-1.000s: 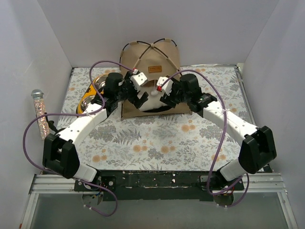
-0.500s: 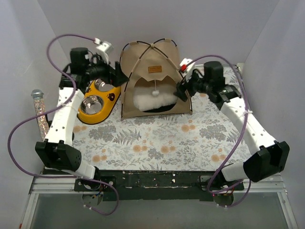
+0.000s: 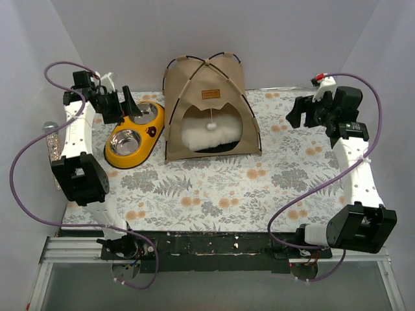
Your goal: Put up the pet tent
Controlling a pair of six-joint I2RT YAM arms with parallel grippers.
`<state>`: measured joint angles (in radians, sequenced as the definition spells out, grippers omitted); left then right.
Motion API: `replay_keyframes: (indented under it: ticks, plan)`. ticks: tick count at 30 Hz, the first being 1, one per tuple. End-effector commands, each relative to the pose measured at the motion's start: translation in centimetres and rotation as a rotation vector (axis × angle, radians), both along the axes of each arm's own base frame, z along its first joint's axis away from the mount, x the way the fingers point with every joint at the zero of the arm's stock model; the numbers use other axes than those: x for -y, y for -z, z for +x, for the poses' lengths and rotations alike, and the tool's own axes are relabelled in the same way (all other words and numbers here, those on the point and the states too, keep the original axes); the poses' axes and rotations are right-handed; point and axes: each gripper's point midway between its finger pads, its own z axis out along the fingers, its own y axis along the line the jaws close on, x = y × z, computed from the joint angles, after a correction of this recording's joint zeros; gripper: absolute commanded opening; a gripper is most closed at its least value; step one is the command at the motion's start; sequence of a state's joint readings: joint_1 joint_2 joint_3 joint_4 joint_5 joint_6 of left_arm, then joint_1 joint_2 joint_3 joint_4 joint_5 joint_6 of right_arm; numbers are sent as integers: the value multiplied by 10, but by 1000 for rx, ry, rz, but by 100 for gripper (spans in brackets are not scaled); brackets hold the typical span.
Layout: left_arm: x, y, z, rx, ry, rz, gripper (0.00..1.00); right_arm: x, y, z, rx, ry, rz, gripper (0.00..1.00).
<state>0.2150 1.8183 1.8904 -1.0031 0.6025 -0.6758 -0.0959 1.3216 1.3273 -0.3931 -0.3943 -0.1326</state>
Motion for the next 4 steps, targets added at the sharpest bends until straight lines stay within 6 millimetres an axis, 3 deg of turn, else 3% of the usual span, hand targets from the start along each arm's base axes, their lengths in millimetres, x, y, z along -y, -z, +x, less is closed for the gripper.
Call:
replay_keyframes:
  ticks: [1, 4]
  plan:
    - [2, -15, -24, 51, -7, 61, 98, -10, -4, -24, 4, -10, 36, 88]
    - [0, -29, -11, 65, -48, 44, 98, -11, -15, -23, 24, -7, 45, 89]
